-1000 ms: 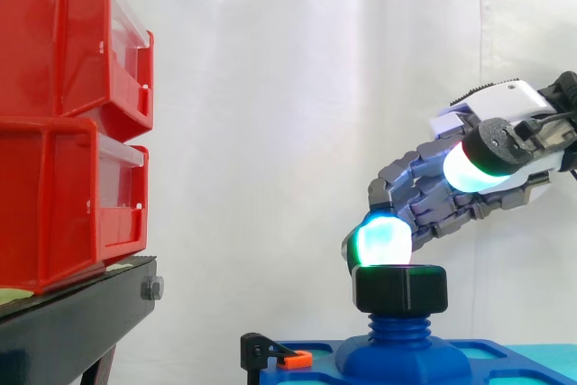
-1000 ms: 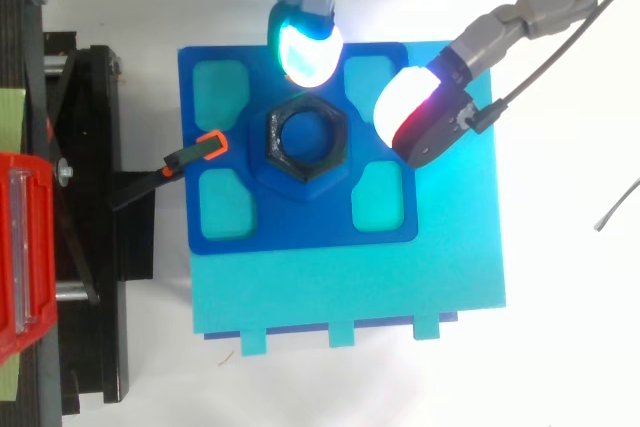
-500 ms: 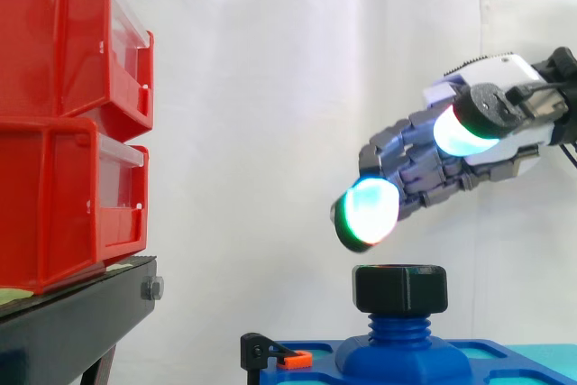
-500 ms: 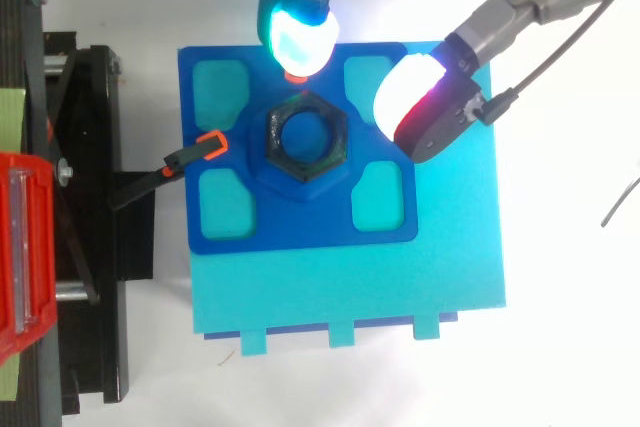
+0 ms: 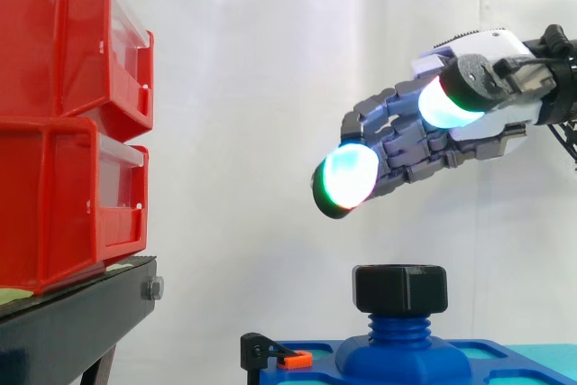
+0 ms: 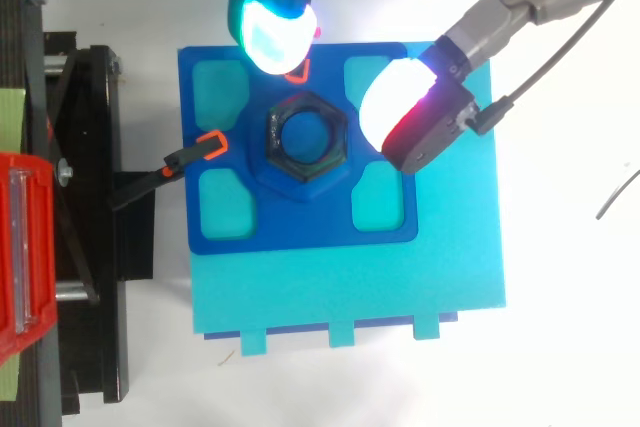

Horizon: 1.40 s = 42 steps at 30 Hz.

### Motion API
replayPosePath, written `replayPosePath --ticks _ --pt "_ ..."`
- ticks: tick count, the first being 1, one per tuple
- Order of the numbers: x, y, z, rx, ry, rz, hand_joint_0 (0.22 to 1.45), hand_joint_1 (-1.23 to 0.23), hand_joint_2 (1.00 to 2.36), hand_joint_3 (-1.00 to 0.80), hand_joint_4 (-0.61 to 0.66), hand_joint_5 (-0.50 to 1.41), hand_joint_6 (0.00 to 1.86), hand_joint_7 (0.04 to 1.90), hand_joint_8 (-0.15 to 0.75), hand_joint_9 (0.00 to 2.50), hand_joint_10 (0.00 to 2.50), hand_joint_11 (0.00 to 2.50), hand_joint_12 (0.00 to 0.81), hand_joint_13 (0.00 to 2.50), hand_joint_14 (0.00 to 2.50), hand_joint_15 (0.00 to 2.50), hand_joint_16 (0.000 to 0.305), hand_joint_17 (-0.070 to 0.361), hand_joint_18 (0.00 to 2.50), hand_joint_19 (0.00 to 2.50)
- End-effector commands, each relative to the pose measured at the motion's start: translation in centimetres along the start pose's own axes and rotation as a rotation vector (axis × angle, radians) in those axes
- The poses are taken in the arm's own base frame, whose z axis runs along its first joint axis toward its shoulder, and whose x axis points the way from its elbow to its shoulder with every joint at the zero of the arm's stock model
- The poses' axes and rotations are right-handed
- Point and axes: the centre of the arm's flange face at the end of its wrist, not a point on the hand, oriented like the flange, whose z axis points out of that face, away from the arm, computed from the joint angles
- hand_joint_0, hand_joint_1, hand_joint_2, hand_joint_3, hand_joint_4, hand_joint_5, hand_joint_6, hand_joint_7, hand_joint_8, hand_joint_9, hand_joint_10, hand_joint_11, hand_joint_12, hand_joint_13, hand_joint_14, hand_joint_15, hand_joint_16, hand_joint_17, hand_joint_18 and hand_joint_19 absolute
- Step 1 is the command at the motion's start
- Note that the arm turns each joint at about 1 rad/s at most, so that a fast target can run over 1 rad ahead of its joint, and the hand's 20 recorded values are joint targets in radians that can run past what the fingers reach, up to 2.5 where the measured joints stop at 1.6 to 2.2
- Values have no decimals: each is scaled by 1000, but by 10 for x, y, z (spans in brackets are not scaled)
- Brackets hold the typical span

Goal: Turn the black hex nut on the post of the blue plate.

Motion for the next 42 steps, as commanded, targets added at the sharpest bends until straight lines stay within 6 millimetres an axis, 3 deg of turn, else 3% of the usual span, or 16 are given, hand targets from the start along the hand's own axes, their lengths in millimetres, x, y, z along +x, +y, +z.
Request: replayPosePath --ticks 1,11,19,23,42 --pt "5 3 5 -11 -15 7 420 -527 1000 -500 161 -254 503 891 238 99 4 153 342 0 0 0 46 103 0 0" --pt "32 7 21 -33 -72 39 421 -506 1000 -500 160 -254 503 890 239 98 5 153 343 0 0 0 46 103 0 0" --pt "40 16 26 -25 -82 38 425 -489 1000 -500 157 -253 503 890 238 97 5 151 339 0 0 0 46 103 0 0" --pt "60 5 37 -1 -56 48 428 -483 1000 -500 158 -253 503 887 237 97 5 148 339 0 0 0 46 102 0 0" --pt "69 4 34 28 -7 62 432 -486 1000 -500 157 -252 503 887 236 102 5 159 337 0 0 0 46 103 0 0"
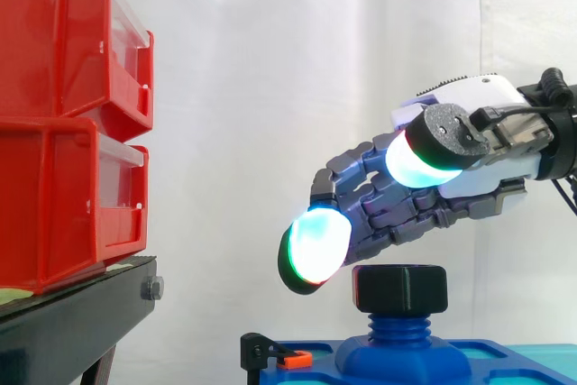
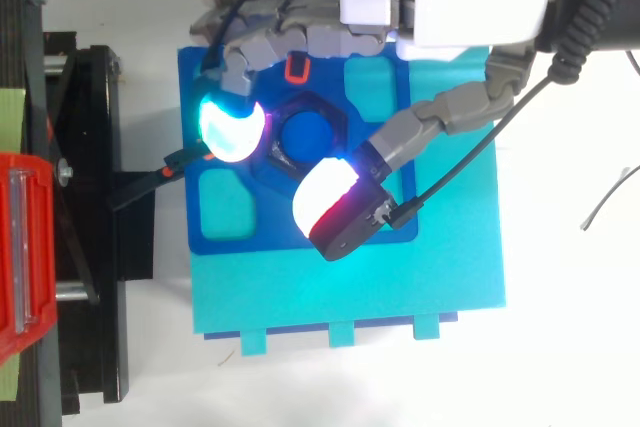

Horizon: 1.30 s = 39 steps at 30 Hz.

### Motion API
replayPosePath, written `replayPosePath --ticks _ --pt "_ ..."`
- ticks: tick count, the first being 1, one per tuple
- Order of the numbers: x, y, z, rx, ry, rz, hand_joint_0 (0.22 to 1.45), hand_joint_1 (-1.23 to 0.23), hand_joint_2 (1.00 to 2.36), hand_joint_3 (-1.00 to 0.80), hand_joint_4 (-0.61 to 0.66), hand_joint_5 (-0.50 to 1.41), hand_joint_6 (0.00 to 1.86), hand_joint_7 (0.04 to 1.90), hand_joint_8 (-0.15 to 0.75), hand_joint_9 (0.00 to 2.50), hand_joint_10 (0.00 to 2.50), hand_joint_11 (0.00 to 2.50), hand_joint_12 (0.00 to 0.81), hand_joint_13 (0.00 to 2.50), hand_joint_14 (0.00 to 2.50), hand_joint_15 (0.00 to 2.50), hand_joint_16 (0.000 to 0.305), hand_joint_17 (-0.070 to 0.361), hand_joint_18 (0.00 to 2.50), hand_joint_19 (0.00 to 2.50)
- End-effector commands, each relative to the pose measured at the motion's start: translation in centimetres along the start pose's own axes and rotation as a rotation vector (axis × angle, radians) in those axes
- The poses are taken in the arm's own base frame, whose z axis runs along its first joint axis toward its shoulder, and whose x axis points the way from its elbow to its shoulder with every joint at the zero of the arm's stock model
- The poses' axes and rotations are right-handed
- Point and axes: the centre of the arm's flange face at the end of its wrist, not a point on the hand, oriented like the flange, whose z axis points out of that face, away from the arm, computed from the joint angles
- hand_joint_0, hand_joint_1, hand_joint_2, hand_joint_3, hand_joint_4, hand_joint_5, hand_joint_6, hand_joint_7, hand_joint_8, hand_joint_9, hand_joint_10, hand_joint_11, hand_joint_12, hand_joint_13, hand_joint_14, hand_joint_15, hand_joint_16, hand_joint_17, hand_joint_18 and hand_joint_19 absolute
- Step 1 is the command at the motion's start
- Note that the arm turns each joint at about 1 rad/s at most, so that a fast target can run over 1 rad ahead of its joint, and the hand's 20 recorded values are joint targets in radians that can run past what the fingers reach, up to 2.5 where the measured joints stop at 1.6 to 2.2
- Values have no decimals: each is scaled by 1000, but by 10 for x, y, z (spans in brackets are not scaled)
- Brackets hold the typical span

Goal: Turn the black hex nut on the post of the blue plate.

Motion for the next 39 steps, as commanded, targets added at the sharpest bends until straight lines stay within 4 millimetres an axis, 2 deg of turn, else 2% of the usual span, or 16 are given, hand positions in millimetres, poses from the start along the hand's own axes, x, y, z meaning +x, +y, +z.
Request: replayPosePath --ticks 1,23,39 --pt "0 0 -1 4 5 -5 432 -486 1000 -500 158 -252 503 886 236 102 5 154 338 0 0 0 46 103 0 0" --pt "-2 -4 -3 7 13 -3 432 -474 1000 -500 159 -251 503 887 239 101 4 149 339 0 0 0 46 103 0 0" --pt "-10 -16 -10 5 39 -9 432 -464 1000 -500 159 -251 503 885 240 100 5 158 339 0 0 0 45 102 0 0"
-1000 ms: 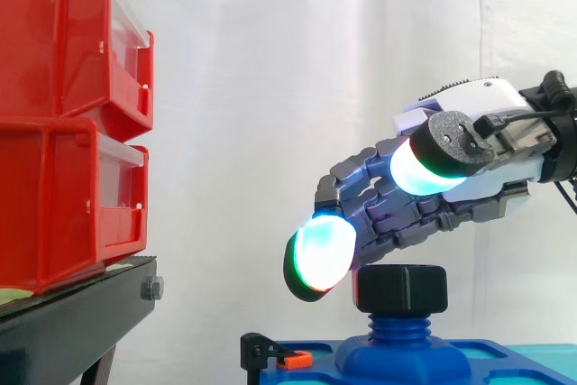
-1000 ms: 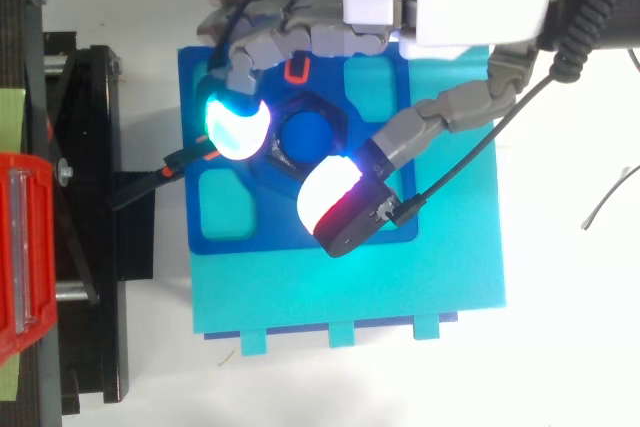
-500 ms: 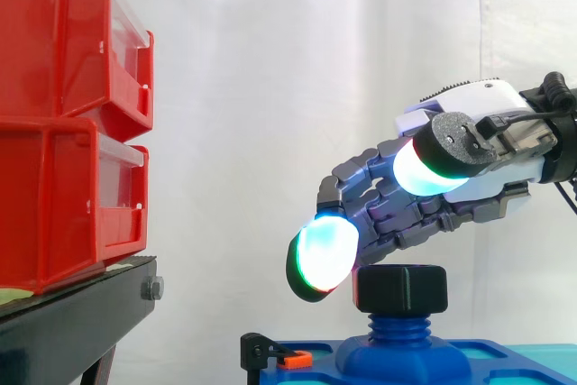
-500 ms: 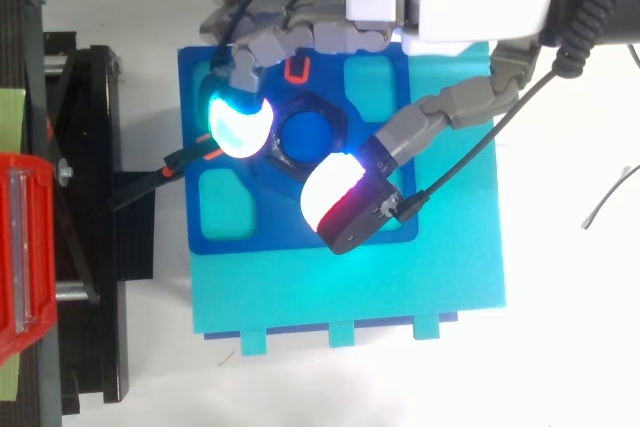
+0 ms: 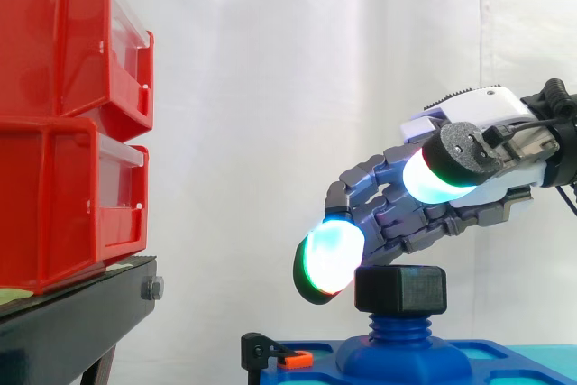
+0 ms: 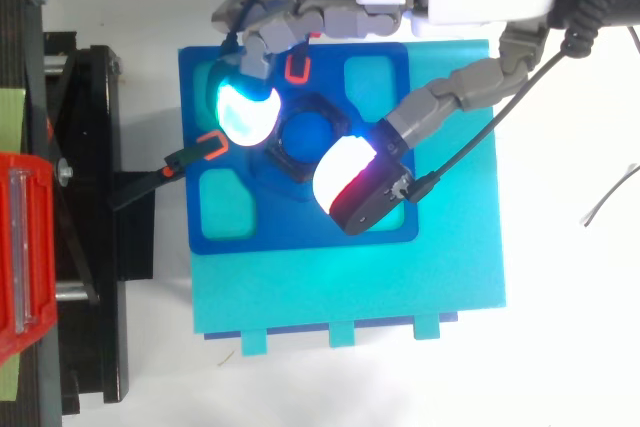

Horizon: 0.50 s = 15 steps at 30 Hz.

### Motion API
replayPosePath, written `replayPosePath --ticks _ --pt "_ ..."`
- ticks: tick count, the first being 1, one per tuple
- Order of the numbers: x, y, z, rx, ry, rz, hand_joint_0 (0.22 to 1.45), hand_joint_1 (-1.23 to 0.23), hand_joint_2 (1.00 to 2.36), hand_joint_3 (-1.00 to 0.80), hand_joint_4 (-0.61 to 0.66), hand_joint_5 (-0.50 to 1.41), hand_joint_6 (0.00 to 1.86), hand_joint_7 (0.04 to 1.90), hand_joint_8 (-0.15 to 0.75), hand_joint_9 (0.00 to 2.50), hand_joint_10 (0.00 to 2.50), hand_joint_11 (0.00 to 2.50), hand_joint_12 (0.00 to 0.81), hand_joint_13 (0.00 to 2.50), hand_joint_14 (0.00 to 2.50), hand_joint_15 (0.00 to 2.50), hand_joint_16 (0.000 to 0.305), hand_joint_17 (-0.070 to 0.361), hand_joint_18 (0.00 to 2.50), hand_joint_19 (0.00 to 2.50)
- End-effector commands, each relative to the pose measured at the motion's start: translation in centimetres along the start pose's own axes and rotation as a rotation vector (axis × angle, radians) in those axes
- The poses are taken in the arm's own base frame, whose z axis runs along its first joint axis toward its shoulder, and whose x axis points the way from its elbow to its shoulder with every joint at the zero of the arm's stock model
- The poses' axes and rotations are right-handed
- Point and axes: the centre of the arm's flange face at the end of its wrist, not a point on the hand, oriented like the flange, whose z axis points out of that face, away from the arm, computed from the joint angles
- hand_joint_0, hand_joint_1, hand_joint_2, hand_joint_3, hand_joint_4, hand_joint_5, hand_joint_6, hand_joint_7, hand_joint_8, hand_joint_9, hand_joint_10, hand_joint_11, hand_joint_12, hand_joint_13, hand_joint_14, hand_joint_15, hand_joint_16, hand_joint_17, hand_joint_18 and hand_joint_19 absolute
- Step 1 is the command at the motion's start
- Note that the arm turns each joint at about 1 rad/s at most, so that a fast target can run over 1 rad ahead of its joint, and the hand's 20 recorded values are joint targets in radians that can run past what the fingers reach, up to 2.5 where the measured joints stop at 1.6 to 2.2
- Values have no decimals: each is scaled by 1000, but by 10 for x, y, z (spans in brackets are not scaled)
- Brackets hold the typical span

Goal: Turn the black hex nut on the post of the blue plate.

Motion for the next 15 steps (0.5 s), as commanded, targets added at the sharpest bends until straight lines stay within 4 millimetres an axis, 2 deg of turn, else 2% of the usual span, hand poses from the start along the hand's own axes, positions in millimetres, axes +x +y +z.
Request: replayPosePath --ticks 1,15 --pt "-2 -1 -1 -12 6 -8 432 -464 1000 -500 159 -252 503 885 239 101 5 145 339 0 0 0 45 102 0 0" --pt "-8 -9 -5 -16 9 -18 434 -463 1000 -500 156 -253 503 884 239 99 5 157 338 0 0 0 46 102 0 0"
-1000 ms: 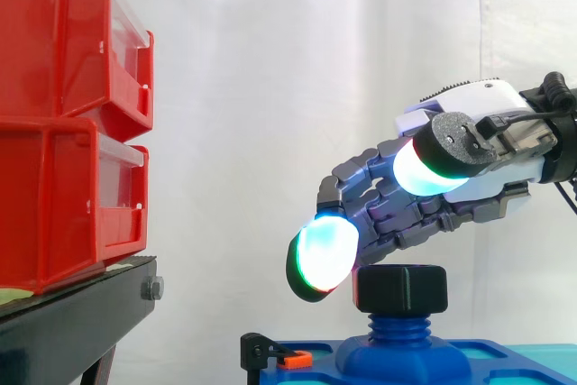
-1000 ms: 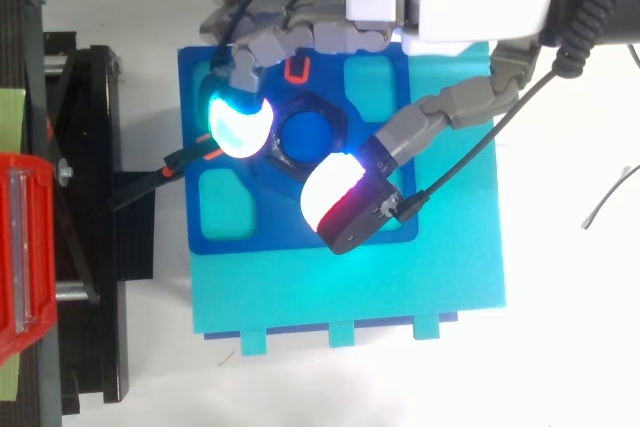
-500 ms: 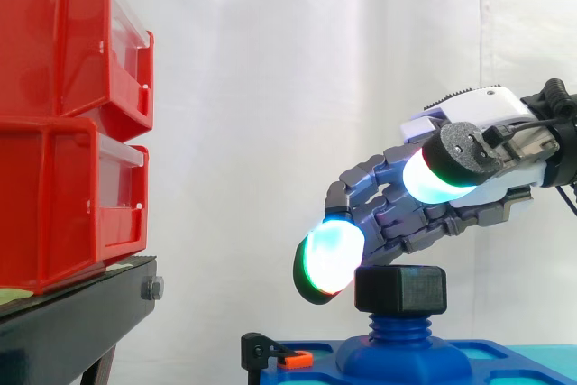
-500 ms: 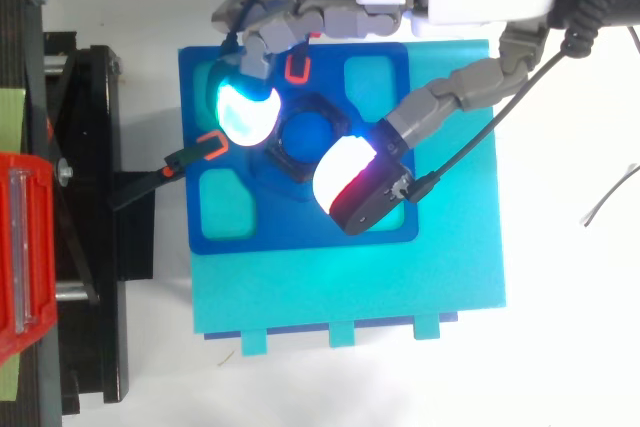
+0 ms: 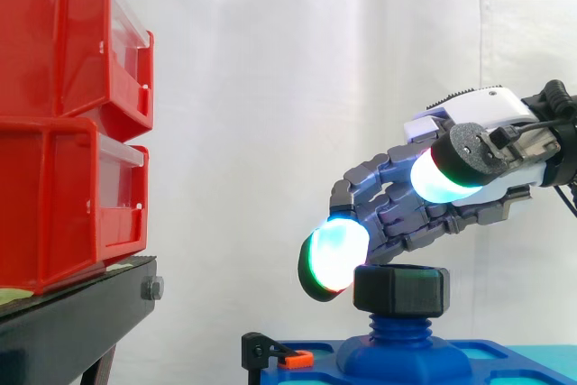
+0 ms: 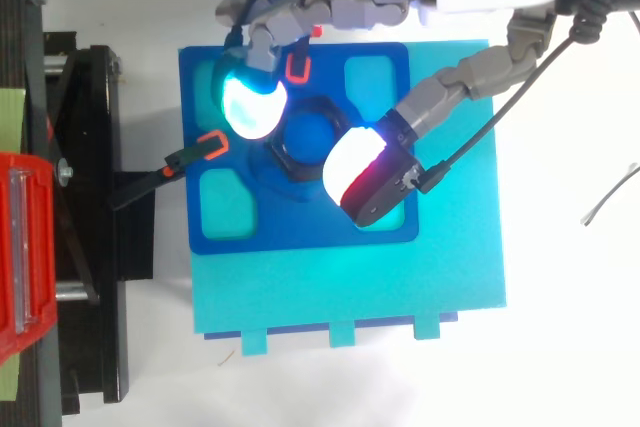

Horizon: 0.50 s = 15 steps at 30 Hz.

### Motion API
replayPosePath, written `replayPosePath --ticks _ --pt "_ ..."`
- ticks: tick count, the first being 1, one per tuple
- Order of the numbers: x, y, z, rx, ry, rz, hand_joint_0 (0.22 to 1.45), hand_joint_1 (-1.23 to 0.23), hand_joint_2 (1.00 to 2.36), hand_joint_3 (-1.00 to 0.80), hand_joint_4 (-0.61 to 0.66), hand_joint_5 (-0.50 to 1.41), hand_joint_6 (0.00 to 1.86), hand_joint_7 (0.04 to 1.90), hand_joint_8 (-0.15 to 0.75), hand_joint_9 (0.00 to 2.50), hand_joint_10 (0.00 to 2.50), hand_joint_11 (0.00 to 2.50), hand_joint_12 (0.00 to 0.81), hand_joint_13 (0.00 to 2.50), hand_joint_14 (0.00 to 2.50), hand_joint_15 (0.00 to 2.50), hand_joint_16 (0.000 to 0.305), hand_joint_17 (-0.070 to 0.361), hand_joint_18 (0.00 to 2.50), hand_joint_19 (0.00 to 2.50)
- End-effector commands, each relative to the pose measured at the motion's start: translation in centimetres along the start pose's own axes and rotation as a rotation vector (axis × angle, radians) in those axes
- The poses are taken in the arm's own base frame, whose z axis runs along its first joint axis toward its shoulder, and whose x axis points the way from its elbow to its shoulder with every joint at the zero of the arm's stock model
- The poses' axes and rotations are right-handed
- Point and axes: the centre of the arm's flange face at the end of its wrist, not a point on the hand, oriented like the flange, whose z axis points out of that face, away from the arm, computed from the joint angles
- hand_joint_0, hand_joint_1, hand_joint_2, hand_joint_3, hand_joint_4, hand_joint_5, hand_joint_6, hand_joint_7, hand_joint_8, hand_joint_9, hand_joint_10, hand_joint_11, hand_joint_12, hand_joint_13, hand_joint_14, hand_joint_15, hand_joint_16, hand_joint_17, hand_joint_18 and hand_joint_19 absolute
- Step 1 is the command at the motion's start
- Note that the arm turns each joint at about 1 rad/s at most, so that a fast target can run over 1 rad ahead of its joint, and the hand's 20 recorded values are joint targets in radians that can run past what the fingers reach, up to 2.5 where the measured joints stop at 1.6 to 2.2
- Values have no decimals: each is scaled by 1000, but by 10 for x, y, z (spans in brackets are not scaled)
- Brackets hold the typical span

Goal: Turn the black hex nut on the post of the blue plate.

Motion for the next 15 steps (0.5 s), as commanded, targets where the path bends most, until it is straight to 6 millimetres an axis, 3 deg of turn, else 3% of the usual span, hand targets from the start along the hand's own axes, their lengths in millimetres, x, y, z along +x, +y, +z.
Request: replayPosePath --ticks 1,15 --pt "-2 -3 -1 1 -1 -4 434 -463 1000 -500 156 -253 503 885 239 99 5 157 338 0 0 0 46 102 0 0" --pt "-10 -13 -8 -3 9 -9 435 -462 1000 -500 158 -253 503 885 238 100 5 153 337 0 0 0 45 102 0 0"
